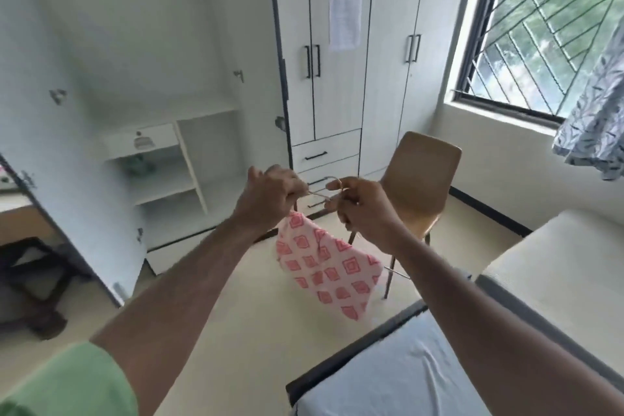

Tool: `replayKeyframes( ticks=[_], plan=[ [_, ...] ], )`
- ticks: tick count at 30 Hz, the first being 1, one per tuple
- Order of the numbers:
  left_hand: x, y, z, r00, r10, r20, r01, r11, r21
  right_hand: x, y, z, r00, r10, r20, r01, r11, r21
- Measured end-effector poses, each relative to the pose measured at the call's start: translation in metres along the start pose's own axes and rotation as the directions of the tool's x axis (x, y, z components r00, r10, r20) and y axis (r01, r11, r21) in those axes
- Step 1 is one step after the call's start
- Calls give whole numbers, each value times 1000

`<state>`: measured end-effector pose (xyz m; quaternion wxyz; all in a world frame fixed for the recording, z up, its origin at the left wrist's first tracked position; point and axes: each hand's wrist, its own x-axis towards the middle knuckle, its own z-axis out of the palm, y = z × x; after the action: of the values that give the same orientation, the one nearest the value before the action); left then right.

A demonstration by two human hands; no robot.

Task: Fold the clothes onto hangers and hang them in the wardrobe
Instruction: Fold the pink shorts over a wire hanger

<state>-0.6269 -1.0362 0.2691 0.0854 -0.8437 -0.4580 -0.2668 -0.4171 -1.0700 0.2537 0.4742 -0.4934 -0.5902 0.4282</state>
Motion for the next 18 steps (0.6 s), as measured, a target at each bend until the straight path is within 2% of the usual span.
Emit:
replayKeyframes(
  ticks=[7, 11, 15, 18],
  plan=[
    [34, -105, -117, 984, 168, -59, -136, 924, 357, 99, -93, 97, 980, -189, 67, 190, 982, -17],
    [44, -176, -166, 986, 162, -44, -121, 865, 487, 142, -128, 148, 946, -317, 68, 324, 933, -156],
    [51, -256, -207, 984, 130, -119, -52, 860, 508, 178, -147, 173, 868, -483, 116, 471, 726, -500],
    [64, -308, -232, 982, 80, -174, 19, 861, 508, 205, -160, 189, 799, -587, 129, 534, 595, -601]
  ],
)
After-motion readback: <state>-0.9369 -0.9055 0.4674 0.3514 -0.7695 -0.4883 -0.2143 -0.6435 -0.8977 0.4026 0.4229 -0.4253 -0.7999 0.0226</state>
